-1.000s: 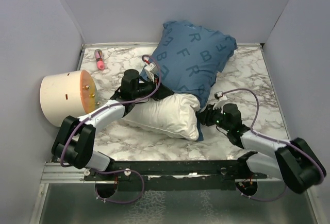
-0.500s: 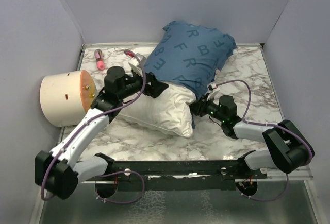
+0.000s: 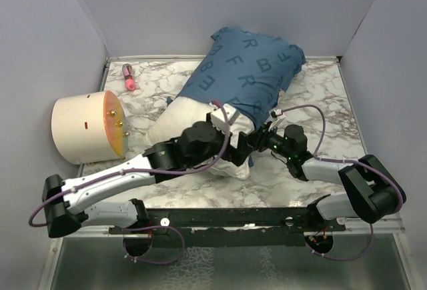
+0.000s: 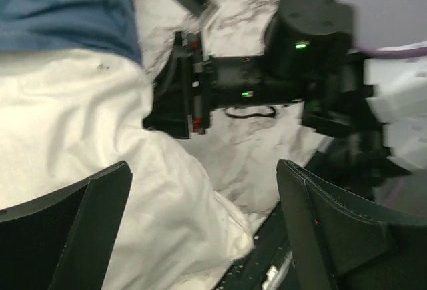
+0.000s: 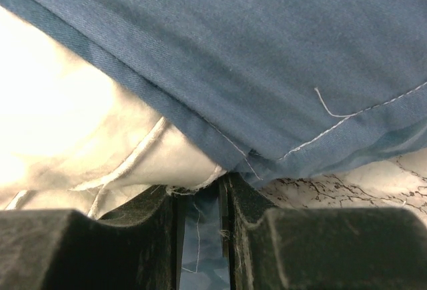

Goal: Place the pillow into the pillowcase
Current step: Stuff the pillow into the pillowcase.

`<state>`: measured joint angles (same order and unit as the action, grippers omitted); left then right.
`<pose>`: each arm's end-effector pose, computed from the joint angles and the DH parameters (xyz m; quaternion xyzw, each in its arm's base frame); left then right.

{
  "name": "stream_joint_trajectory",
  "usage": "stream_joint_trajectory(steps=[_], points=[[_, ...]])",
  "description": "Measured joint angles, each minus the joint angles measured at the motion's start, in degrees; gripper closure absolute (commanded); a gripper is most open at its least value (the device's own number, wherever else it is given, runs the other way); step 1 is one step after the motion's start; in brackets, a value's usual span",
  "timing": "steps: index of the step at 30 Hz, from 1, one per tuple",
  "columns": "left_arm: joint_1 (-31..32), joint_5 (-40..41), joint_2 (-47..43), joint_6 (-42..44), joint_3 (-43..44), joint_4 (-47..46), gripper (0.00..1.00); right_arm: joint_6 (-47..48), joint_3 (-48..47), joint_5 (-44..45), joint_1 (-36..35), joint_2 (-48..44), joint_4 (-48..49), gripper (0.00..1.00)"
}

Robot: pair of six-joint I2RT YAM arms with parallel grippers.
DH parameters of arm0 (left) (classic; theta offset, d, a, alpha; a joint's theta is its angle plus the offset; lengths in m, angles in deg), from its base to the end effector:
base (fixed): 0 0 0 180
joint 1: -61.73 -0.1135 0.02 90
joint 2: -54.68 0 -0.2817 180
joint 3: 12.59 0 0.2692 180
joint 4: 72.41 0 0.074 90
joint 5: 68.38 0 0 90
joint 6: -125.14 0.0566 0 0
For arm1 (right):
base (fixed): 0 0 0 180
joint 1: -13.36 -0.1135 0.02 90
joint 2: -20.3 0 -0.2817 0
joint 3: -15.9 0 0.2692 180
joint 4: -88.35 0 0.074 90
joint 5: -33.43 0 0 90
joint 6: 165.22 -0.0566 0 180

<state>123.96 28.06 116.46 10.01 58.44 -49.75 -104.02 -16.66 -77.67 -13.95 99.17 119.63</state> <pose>0.1357 -0.2441 0.3748 0.2163 0.7540 -0.3954 0.4779 0.2341 0.1438 0.1624 -0.1013 0.7815 0.4096 0.4596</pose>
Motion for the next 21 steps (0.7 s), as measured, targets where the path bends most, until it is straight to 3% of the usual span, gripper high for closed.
stream_joint_trajectory(steps=[3, 6, 10, 12, 14, 16, 21], points=[[2.8, 10.5, 6.4, 0.3, 0.3, 0.9, 0.02, -0.5, 0.7, 0.0, 0.0, 0.0, 0.9, 0.75], [1.7, 18.8, 12.3, 2.0, 0.3, 0.3, 0.05, -0.8, 1.3, 0.0, 0.0, 0.0, 1.4, 0.75], [-7.3, 21.6, 20.0, 3.3, 0.3, -2.7, 0.16, -1.0, 2.9, 0.1, 0.0, -1.8, 1.3, 0.7], [-12.2, 22.2, 22.6, 3.8, 0.3, -3.8, 0.33, -0.8, 3.7, 0.4, 0.0, -4.7, 0.3, 0.68], [-16.8, 22.6, 24.2, 4.5, 0.3, -4.6, 0.7, -0.2, 4.0, 1.0, 0.0, -8.1, -0.8, 0.64], [-20.7, 22.4, 24.7, 4.4, -0.3, -5.7, 0.88, 0.6, 4.0, 1.8, 0.0, -12.2, -2.0, 0.59], [-27.1, 19.7, 24.7, 5.0, -3.0, -9.5, 0.96, 3.0, 3.8, 3.4, 0.3, -20.2, -4.9, 0.53]])
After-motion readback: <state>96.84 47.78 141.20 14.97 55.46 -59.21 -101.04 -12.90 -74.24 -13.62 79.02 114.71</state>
